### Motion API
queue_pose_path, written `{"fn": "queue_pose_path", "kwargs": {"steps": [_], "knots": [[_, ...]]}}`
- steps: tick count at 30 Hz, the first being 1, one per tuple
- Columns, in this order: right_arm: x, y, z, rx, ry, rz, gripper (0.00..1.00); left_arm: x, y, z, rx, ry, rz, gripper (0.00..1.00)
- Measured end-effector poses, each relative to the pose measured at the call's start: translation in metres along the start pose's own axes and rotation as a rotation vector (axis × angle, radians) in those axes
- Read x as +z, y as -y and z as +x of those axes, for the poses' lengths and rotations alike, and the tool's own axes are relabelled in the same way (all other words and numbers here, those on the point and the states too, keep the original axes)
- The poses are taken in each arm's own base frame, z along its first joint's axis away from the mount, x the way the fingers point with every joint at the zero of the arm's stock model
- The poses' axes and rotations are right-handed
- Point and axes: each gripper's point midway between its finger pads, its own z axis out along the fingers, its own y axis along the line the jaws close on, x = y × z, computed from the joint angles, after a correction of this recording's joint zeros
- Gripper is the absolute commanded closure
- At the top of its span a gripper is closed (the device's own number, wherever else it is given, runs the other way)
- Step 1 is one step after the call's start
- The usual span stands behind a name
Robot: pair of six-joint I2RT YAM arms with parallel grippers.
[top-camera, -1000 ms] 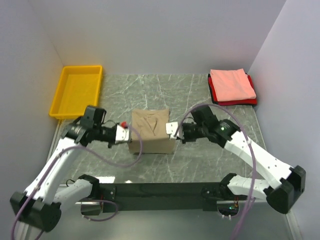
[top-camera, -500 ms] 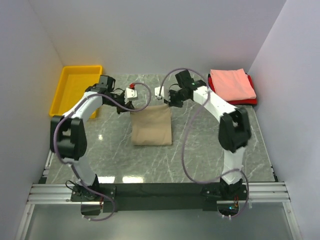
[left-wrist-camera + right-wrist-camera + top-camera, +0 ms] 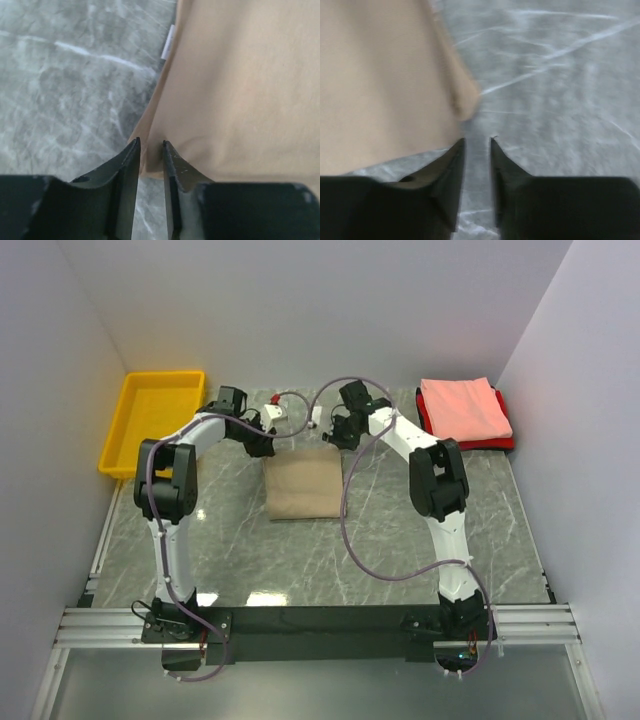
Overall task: Fold and stack the t-shirts
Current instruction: Fold the tshirt
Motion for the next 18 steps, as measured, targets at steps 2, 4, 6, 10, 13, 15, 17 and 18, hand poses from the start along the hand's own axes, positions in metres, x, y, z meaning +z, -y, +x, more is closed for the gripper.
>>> {"fn": "queue_pose_path", "kwargs": {"steps": [2,4,6,10,13,15,17,18], "knots": [[-0.007,0.015,-0.007,0.048,0.014,0.055,0.59,-0.007,-0.002,-0.001,-0.031,0.013,-0.017,0.60],[-0.019,0.024,-0.014,0.108,0.031,0.094,0.58,-0.021,-0.004,-0.001,-0.081,0.029,-0.034,0.55],[-0.031,0.027,-0.019,0.172,0.047,0.104,0.59,-0.032,-0.007,-0.003,-0.128,0.047,-0.051,0.49],[-0.056,0.016,-0.041,0.297,0.109,0.056,0.65,-0.051,-0.010,-0.015,-0.259,0.104,-0.065,0.48],[-0.069,0.004,-0.062,0.374,0.158,-0.007,0.68,-0.050,-0.003,-0.029,-0.401,0.157,-0.032,0.48],[-0.070,-0.011,-0.075,0.427,0.183,-0.067,0.70,-0.047,0.003,-0.037,-0.486,0.186,-0.008,0.50],[-0.067,-0.030,-0.084,0.491,0.194,-0.145,0.71,-0.043,0.009,-0.042,-0.580,0.215,0.019,0.52],[-0.064,-0.038,-0.087,0.528,0.197,-0.183,0.70,-0.040,0.014,-0.043,-0.635,0.224,0.036,0.53]]}}
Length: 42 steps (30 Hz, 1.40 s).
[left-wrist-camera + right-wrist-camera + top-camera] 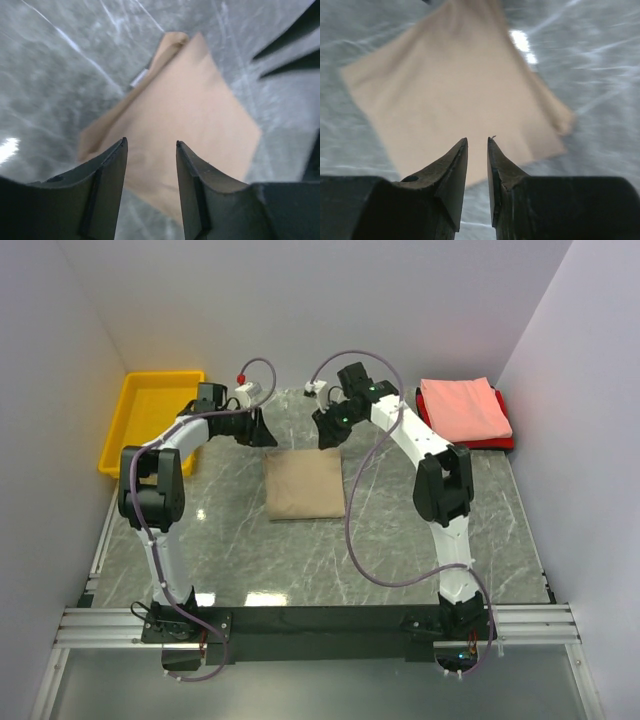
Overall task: Fold and stack the t-shirts
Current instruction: Fold the tshirt
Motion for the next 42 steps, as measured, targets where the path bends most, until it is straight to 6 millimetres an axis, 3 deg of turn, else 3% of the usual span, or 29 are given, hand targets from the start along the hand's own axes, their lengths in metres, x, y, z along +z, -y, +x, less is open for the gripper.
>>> {"fn": "queue_pose_path", "kwargs": {"steps": [3,6,11,14,19,22,25,28,30,33,35,39,42], "knots": [[0.015,-0.021,0.006,0.116,-0.007,-0.094,0.71,0.006,0.008,0.009,-0.158,0.002,0.029,0.56],[0.033,-0.033,0.022,0.257,-0.033,-0.165,0.71,0.016,0.004,0.016,-0.289,-0.010,0.033,0.59],[0.072,-0.028,0.059,0.417,-0.106,-0.198,0.71,0.041,-0.032,0.057,-0.490,-0.079,-0.019,0.60],[0.086,-0.025,0.068,0.475,-0.118,-0.233,0.70,0.039,-0.039,0.053,-0.539,-0.080,0.004,0.60],[0.079,-0.023,0.061,0.453,-0.096,-0.229,0.68,0.021,-0.051,0.032,-0.464,-0.037,-0.003,0.59],[0.055,-0.044,0.059,0.471,-0.084,-0.260,0.67,0.001,-0.036,0.027,-0.429,-0.011,0.020,0.60],[0.016,-0.073,0.040,0.483,-0.014,-0.295,0.68,-0.022,0.006,0.017,-0.381,0.015,0.067,0.64],[-0.013,-0.091,0.015,0.465,0.077,-0.334,0.70,-0.028,0.061,0.013,-0.328,0.024,0.141,0.65],[-0.017,-0.096,0.008,0.469,0.104,-0.360,0.71,-0.022,0.093,0.025,-0.319,-0.003,0.198,0.67],[0.002,-0.095,0.022,0.538,0.074,-0.394,0.72,-0.003,0.111,0.063,-0.376,-0.090,0.230,0.69],[0.023,-0.092,0.045,0.608,0.019,-0.403,0.72,0.008,0.101,0.094,-0.460,-0.155,0.208,0.69],[0.064,-0.083,0.094,0.739,-0.104,-0.381,0.73,0.020,0.054,0.150,-0.666,-0.251,0.120,0.70],[0.072,-0.084,0.106,0.797,-0.134,-0.402,0.75,0.011,0.046,0.149,-0.724,-0.242,0.154,0.69]]}}
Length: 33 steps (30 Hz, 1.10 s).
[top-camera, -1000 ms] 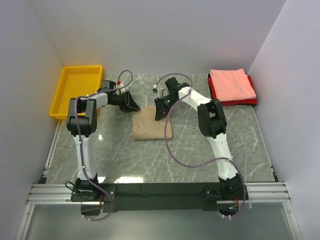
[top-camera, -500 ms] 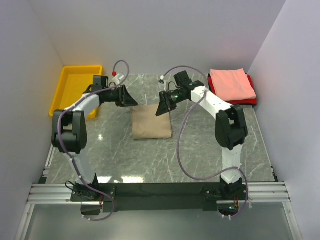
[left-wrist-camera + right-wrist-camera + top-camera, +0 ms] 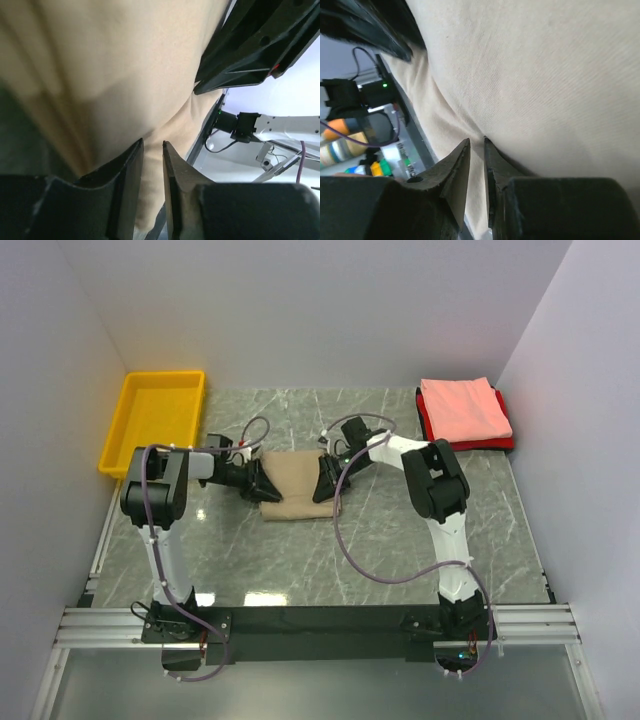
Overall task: Fold and stack the t-shirts
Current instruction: Fold the tshirt, then neatly place the folded tshirt to the corner
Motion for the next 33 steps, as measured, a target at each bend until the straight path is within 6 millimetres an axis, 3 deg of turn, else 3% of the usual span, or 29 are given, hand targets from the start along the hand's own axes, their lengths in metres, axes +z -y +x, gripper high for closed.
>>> {"fn": "queue_pose_path", "kwargs": {"steps": [5,11,13,15,17,22,23,26,30,33], "knots": [[-0.013,-0.011,0.001,-0.084,0.034,0.055,0.75,-0.013,0.006,-0.002,0.104,0.005,0.009,0.65],[-0.050,-0.091,0.002,-0.269,0.108,0.009,0.75,-0.033,0.070,0.027,0.360,-0.015,0.069,0.66],[-0.051,-0.114,0.007,-0.319,0.115,-0.027,0.75,-0.034,0.086,0.042,0.403,-0.019,0.094,0.66],[-0.042,-0.119,0.015,-0.316,0.095,-0.056,0.75,-0.030,0.086,0.054,0.401,-0.035,0.101,0.67],[-0.024,-0.107,0.024,-0.265,0.050,-0.069,0.76,-0.022,0.071,0.062,0.342,-0.057,0.087,0.67],[0.020,-0.024,0.046,-0.030,-0.055,-0.008,0.76,-0.008,0.007,0.062,0.112,-0.068,-0.002,0.67],[0.022,-0.019,0.051,0.032,-0.079,-0.046,0.76,-0.008,-0.001,0.062,0.062,-0.069,0.007,0.67],[0.015,-0.015,0.049,0.065,-0.073,-0.064,0.76,-0.013,-0.002,0.057,0.011,-0.065,0.047,0.68],[0.001,-0.012,0.041,0.030,-0.039,-0.026,0.76,-0.022,0.002,0.053,0.084,-0.058,0.050,0.64],[-0.020,-0.027,0.038,-0.037,0.007,0.002,0.72,-0.036,0.016,0.053,0.198,-0.052,0.037,0.58]]}}
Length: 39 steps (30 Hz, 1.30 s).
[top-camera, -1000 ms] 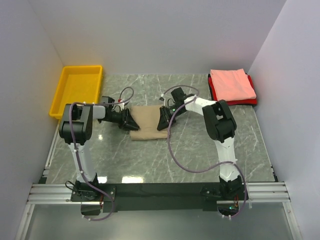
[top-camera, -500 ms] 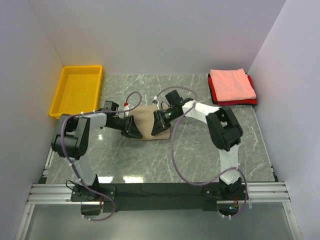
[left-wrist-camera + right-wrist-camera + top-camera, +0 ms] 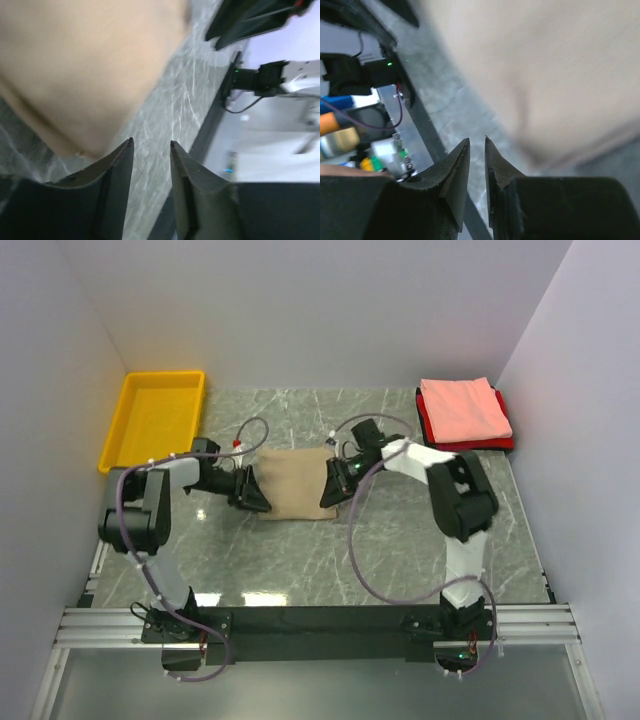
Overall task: Fold and stack the t-shirts
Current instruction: Neatly place the folded tshirt to the corner
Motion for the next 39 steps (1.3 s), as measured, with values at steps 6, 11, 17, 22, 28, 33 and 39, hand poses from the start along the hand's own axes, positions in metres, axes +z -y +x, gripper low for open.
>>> {"fn": "queue_pose_path", "kwargs": {"steps": [6,11,17,22,28,33,39], "knots": [[-0.079,-0.054,-0.015,-0.116,0.234,0.040,0.59,-0.021,0.062,-0.039,0.503,0.110,-0.156,0.44],[-0.097,-0.015,-0.018,0.018,0.319,0.118,0.49,0.031,0.131,-0.032,1.028,0.147,-0.234,0.44],[-0.095,0.034,-0.012,0.231,0.318,0.192,0.48,0.090,0.117,-0.001,1.283,0.074,-0.323,0.47],[-0.096,0.036,-0.017,0.270,0.342,0.193,0.48,0.123,0.095,0.011,1.421,0.013,-0.396,0.46],[-0.091,0.043,-0.020,0.306,0.344,0.184,0.46,0.141,0.070,0.004,1.487,-0.015,-0.464,0.47],[-0.087,0.047,-0.020,0.337,0.338,0.176,0.38,0.151,0.051,0.001,1.504,-0.044,-0.500,0.65],[-0.084,0.048,-0.021,0.352,0.355,0.155,0.21,0.151,0.046,-0.004,1.476,-0.039,-0.514,0.99]]}}
